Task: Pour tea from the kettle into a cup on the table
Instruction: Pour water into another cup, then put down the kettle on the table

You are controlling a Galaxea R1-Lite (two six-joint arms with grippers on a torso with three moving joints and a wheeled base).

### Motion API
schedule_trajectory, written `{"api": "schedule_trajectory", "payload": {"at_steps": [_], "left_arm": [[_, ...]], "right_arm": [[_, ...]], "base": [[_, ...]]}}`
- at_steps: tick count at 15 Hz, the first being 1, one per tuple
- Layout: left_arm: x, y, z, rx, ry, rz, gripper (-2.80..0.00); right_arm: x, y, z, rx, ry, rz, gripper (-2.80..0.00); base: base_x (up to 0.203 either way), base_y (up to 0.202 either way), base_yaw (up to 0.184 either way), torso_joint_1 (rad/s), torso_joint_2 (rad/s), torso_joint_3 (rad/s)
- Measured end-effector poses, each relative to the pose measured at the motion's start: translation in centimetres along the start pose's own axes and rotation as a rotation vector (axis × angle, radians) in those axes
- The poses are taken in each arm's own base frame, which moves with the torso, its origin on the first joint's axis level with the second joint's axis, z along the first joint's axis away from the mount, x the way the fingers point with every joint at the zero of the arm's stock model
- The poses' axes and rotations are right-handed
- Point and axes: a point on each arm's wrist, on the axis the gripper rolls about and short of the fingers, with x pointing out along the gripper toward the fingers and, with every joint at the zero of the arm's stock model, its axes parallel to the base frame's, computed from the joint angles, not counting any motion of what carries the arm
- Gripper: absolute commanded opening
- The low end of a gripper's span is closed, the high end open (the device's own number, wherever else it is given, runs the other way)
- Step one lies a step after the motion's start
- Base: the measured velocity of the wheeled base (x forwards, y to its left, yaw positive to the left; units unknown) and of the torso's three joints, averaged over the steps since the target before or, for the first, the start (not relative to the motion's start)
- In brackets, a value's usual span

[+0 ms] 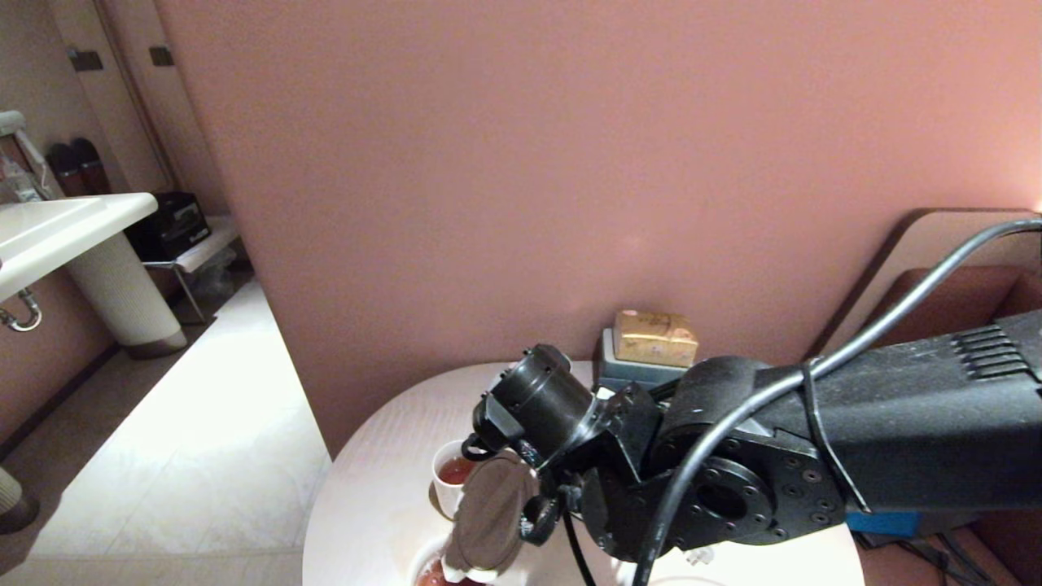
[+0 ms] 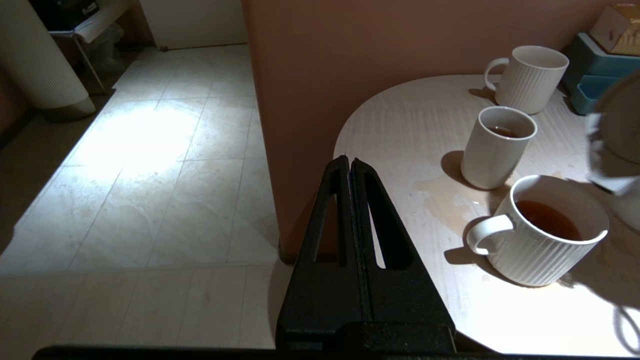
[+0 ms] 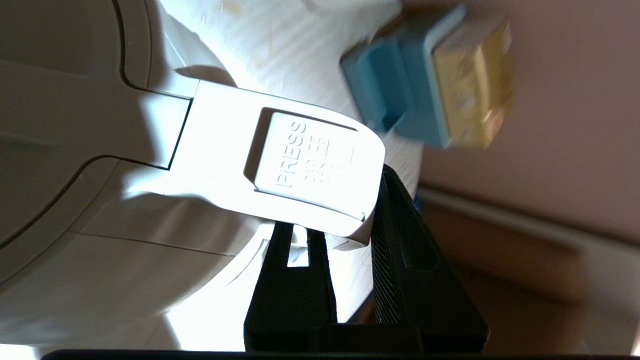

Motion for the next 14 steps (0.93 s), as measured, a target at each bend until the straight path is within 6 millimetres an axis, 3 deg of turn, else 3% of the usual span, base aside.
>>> {"api": "schedule_trajectory", "payload": {"at_steps": [5,10,14], "left_arm": [[0.0,0.0,0.0,0.000,0.001,0.000,-2.80],[0.0,0.0,0.0,0.000,0.001,0.000,-2.80],[0.0,0.0,0.0,0.000,0.000,0.000,-2.80]], "right_arm": [[0.1,-2.1,-4.6,0.235,0.023,-0.007,-2.80],[2.9,-6.0,-7.8,0.625,-0.091,-0.121,-2.80],[4.6,-8.7,-11.9,0.843,-0.072,-0.073,-2.80]], "base": [[0.000,0.000,0.000,0.000,0.00,0.000],[0.000,0.000,0.000,0.000,0.00,0.000],[0.000,0.000,0.000,0.000,0.00,0.000]]}}
